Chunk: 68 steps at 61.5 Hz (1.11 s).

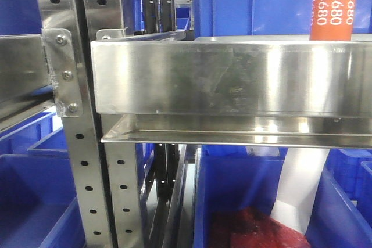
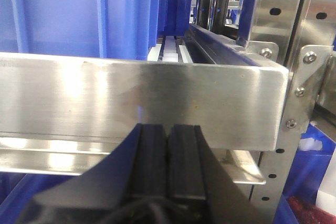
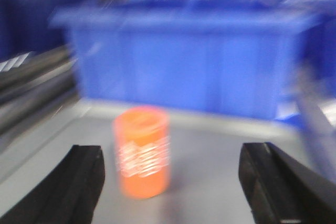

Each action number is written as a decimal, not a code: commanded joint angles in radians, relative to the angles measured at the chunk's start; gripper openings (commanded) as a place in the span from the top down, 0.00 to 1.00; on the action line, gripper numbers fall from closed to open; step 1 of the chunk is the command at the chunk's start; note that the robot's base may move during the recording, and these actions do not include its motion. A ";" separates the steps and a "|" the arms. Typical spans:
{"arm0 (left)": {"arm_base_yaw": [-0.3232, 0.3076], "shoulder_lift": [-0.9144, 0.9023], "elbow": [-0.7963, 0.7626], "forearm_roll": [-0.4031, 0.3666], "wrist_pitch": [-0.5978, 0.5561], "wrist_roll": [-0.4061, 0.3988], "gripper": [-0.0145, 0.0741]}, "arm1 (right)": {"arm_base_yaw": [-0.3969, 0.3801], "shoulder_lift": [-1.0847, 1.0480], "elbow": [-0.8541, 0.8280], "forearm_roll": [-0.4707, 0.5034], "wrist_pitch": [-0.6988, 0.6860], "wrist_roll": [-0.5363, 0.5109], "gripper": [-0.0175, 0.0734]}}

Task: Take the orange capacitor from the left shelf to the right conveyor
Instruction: 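Close the right gripper on the orange capacitor and lift it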

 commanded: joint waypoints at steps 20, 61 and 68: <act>0.000 -0.011 -0.005 -0.002 -0.083 -0.001 0.98 | 0.040 0.343 -0.045 -0.003 -0.418 0.000 0.12; 0.000 -0.011 -0.005 -0.002 -0.083 -0.001 0.98 | 0.001 0.600 -0.080 -0.003 -0.658 0.028 0.13; 0.000 -0.011 -0.005 -0.002 -0.083 -0.001 0.98 | 0.001 0.600 -0.080 -0.003 -0.656 0.028 0.25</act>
